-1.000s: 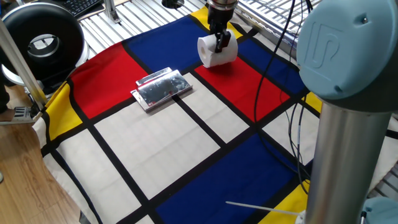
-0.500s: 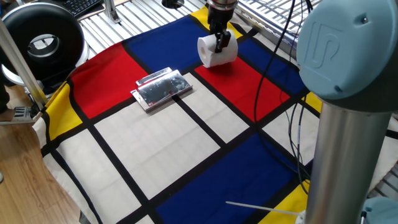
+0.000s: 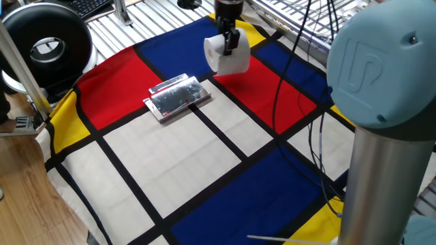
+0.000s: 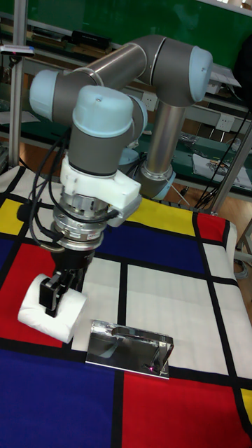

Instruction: Put the toilet paper on its holder

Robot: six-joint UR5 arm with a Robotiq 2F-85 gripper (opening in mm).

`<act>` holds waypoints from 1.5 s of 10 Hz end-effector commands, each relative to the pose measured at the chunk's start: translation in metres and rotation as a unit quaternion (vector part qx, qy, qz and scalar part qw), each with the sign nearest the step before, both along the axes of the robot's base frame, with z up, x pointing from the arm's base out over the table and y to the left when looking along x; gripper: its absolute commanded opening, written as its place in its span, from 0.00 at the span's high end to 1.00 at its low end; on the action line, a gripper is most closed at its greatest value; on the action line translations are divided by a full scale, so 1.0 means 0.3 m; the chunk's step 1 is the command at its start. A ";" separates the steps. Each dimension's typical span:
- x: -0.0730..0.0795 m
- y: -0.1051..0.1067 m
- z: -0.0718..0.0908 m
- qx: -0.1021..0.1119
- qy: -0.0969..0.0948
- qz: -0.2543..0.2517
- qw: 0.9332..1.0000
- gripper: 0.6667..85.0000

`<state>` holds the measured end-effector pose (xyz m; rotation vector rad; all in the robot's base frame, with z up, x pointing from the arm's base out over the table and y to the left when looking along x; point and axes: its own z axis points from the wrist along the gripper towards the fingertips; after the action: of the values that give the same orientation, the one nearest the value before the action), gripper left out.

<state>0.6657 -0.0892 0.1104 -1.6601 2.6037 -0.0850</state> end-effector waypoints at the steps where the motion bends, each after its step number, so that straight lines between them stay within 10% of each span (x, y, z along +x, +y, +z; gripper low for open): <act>1: 0.018 0.091 0.000 0.008 -0.005 -0.009 1.000 1.00; 15: 0.028 0.177 -0.012 0.042 -0.009 0.014 0.999 1.00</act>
<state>0.6719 -0.0417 0.1065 -1.6722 2.5478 -0.0107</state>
